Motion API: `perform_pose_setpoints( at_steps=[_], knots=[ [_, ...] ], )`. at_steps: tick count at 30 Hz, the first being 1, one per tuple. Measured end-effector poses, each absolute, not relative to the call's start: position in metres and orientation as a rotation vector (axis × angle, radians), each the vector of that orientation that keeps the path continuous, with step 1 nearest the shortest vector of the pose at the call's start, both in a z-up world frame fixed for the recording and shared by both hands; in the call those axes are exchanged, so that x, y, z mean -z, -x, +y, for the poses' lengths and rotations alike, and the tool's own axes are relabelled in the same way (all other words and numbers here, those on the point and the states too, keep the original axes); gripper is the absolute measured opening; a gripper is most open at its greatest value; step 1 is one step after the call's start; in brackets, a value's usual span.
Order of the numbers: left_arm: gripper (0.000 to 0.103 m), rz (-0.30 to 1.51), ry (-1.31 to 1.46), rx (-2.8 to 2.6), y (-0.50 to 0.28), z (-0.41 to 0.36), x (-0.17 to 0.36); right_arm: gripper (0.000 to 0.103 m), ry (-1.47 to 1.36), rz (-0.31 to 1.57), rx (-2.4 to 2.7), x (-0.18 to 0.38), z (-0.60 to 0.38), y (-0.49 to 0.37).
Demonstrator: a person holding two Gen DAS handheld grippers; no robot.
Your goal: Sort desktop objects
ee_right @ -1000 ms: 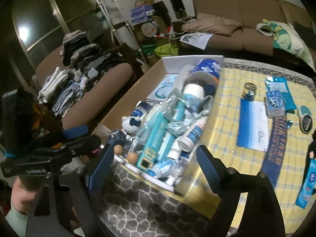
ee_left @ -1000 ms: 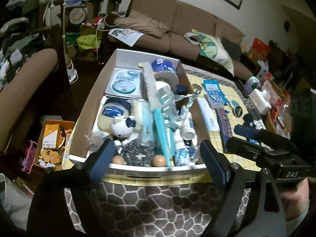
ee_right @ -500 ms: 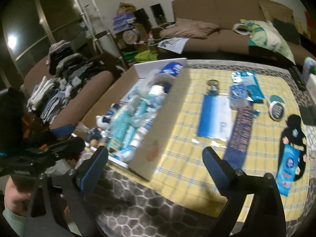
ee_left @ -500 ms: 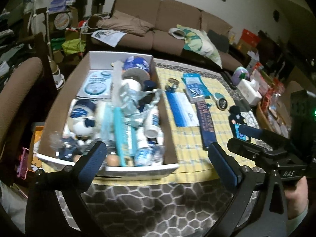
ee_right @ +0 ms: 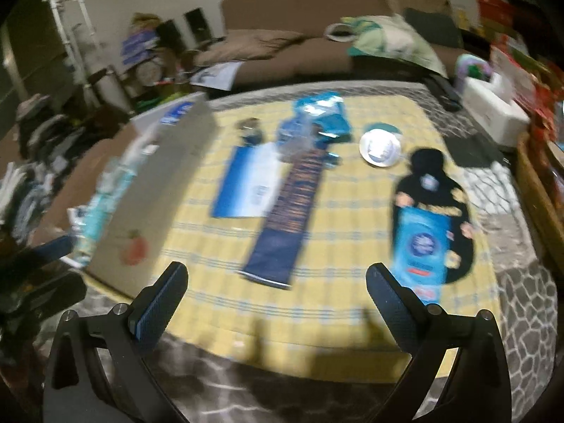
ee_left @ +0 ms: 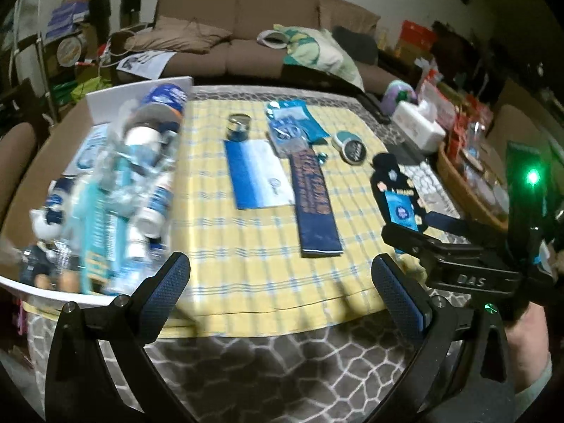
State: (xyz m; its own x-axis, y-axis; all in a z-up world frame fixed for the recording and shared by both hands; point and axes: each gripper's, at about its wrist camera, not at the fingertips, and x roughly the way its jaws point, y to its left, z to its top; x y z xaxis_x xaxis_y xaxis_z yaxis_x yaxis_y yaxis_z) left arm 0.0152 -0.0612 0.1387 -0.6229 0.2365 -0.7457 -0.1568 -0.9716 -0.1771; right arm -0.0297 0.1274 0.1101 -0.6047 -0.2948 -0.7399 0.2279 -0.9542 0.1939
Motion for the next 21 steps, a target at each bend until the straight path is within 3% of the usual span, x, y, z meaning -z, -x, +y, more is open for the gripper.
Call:
perform_pose_setpoints(
  at_steps=[21],
  knots=[
    [0.103, -0.021, 1.457, -2.721, 0.019, -0.007, -0.013, 0.103, -1.361, -0.007, 2.743, -0.010, 0.172, 0.032]
  ],
)
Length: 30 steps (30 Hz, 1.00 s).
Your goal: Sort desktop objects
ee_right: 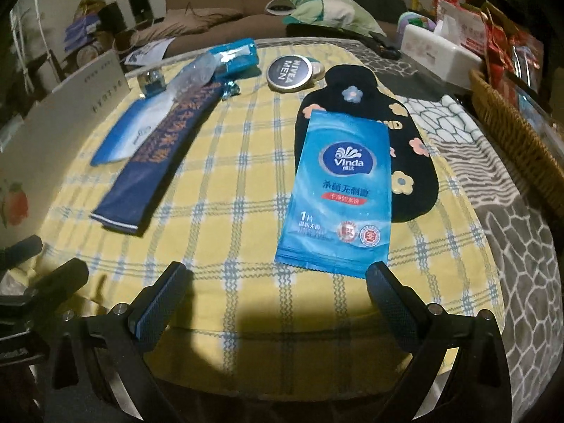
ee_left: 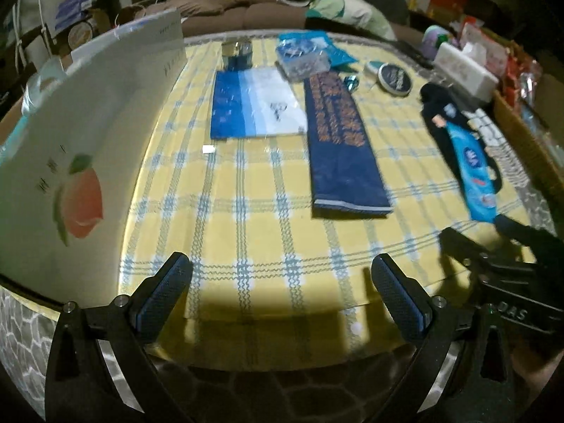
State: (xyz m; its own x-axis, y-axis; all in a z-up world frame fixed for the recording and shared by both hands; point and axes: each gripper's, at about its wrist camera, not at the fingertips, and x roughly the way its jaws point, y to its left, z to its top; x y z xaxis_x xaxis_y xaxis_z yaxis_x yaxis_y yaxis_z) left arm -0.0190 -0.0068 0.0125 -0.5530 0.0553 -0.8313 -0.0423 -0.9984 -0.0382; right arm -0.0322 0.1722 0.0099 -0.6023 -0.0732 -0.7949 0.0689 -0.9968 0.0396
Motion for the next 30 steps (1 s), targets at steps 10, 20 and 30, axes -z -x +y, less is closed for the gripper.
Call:
perform_pose_setpoints(
  at_steps=[10, 20, 30],
  knots=[
    [0.103, -0.002, 1.446, -2.767, 0.0157, -0.0060, 0.0005, 0.103, -1.373, 0.078, 2.756, -0.0056, 0.1653, 0.0337],
    [0.103, -0.004, 1.446, -2.766, 0.0158, -0.0078, 0.0002, 0.103, -1.373, 0.077, 2.755, -0.0056, 0.1656, 0.0339],
    [0.103, -0.001, 1.446, -2.767, 0.0161, -0.0060, 0.0006, 0.103, -1.372, 0.075, 2.755, -0.0054, 0.1657, 0.0340]
  ],
)
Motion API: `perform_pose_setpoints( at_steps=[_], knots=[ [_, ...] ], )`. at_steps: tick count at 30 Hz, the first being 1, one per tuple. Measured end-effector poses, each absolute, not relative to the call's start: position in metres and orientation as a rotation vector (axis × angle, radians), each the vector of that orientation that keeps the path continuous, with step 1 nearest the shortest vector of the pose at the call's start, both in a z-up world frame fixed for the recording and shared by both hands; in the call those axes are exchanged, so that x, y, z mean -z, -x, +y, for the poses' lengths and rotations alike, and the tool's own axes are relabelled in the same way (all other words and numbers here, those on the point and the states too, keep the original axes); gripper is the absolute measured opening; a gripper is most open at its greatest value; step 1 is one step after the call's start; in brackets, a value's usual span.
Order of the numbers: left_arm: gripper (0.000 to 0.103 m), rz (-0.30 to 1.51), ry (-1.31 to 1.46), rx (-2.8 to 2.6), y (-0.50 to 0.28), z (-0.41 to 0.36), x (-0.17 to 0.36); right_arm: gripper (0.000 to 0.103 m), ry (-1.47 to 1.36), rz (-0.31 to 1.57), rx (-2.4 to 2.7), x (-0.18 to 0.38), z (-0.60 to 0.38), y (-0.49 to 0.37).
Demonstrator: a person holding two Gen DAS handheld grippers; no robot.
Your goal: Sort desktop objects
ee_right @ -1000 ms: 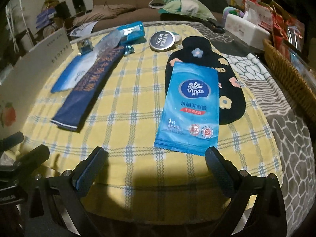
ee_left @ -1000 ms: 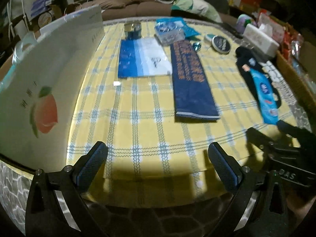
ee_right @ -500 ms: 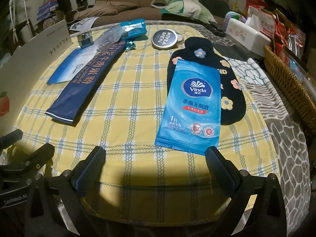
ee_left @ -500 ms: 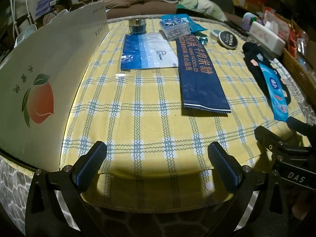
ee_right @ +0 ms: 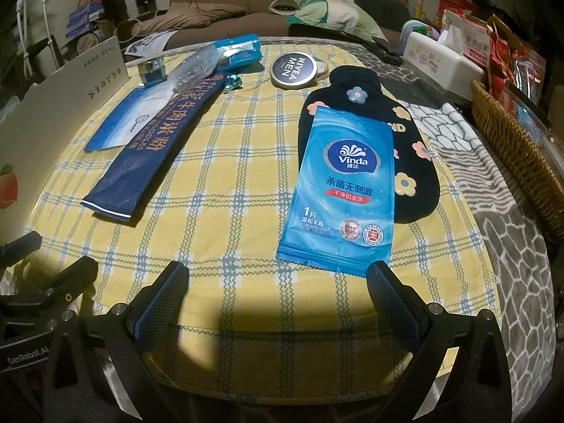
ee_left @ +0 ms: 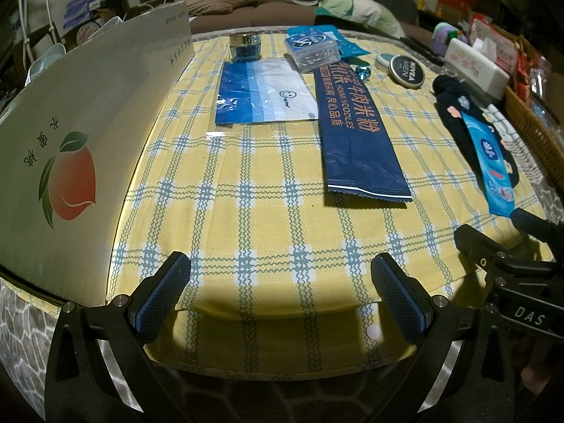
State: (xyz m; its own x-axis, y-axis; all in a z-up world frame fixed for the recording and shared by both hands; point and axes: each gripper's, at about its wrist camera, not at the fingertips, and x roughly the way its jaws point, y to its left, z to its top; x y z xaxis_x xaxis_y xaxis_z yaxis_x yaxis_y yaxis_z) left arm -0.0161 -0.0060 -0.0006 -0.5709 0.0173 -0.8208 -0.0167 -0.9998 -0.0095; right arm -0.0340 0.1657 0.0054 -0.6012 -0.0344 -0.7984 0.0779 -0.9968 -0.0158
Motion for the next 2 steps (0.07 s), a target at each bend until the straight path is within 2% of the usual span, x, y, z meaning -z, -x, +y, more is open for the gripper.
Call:
perform_pose_setpoints(
  at_steps=[2],
  knots=[
    [0.103, 0.002, 1.447, -2.768, 0.0159, -0.0076, 0.0005, 0.103, -1.372, 0.076, 2.755, -0.0053, 0.1657, 0.0339]
  ],
)
